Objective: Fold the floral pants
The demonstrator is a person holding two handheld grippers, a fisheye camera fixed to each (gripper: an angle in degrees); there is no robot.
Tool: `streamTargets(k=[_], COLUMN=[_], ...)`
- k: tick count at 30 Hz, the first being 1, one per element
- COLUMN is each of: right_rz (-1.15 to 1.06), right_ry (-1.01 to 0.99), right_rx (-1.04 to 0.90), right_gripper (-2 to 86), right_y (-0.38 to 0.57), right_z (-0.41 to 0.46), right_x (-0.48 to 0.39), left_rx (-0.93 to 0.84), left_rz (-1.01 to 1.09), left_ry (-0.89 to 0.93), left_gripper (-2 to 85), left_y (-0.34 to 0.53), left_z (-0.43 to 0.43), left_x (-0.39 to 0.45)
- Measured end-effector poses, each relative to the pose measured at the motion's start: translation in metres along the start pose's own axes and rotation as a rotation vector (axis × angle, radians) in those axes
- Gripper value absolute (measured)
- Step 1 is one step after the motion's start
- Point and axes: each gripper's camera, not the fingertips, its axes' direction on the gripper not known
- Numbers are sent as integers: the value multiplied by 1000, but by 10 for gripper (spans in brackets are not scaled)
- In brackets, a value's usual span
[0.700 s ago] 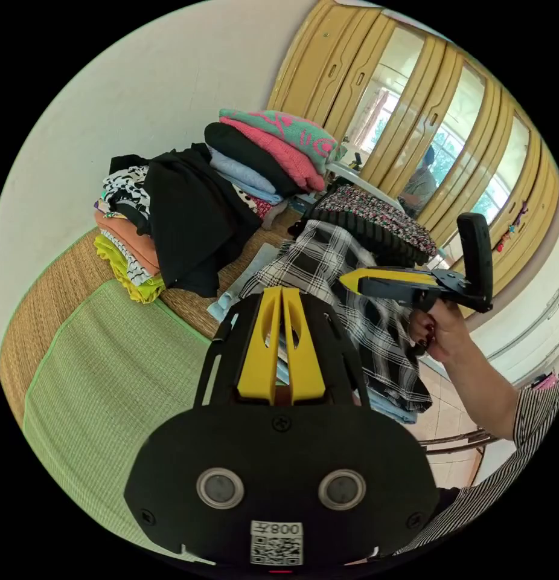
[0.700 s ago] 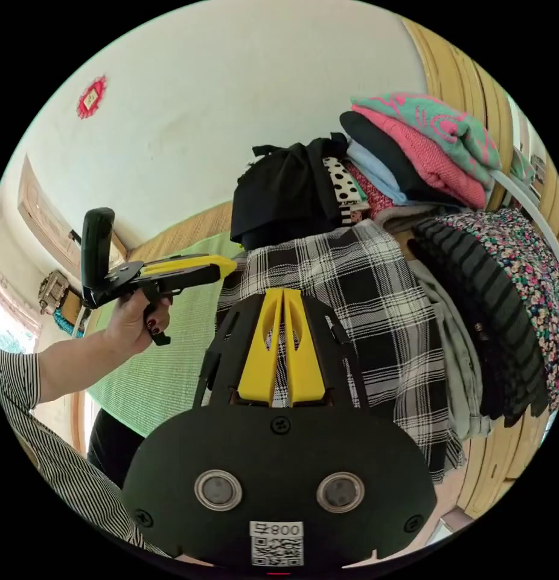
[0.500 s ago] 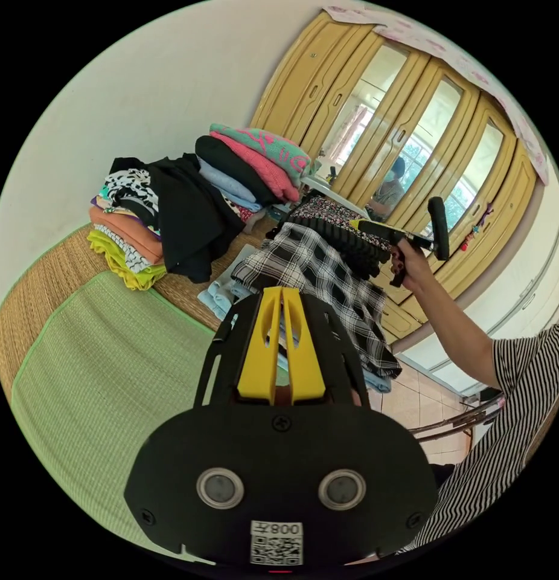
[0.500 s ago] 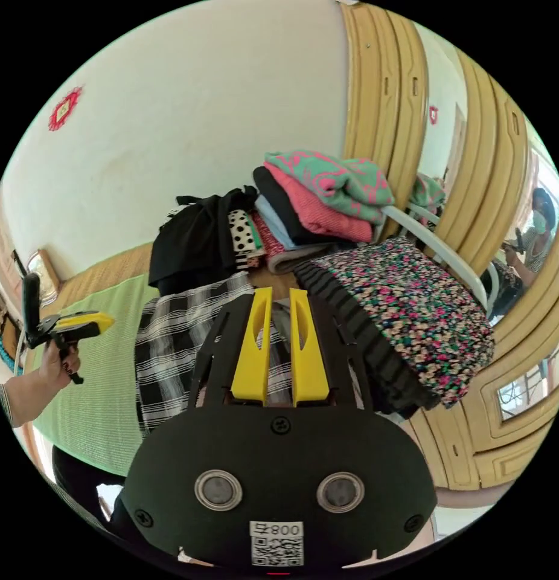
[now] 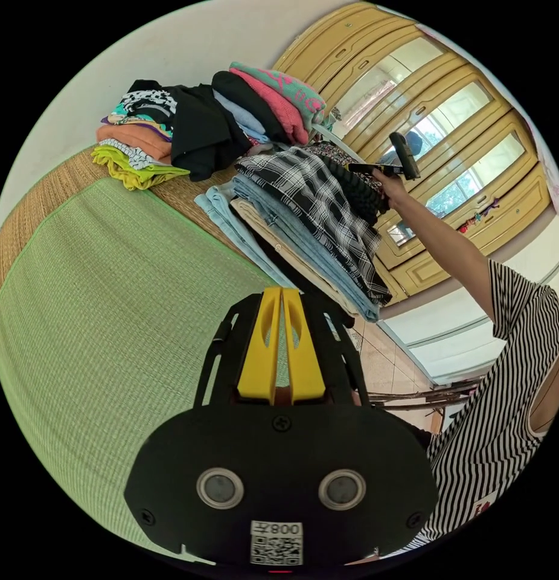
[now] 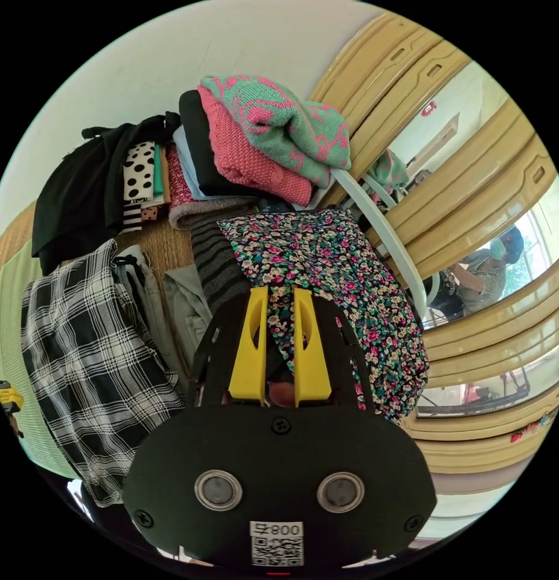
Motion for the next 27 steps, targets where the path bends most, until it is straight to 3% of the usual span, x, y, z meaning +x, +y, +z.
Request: streamTargets(k=[5,12,19,27], right_rz=[119,285,24,-307], right_ry=[-137,-530,-993,-1290], right_rx=[4,351,699,636], right_gripper=[16,4,3,4], right_y=[7,40,64,93], right_z=[-16,-118,-261,-336], right_x=[18,72,38,-112], left_rx=[10,53,262,698], left_rz=[0,14,16,-4], left_ry=[-10,-5,29,118], left_gripper=[3,3,15,92], left_y=[38,106,165,286], left_z=[-43,-129,-242,-423], left_x=[12,32,59,94])
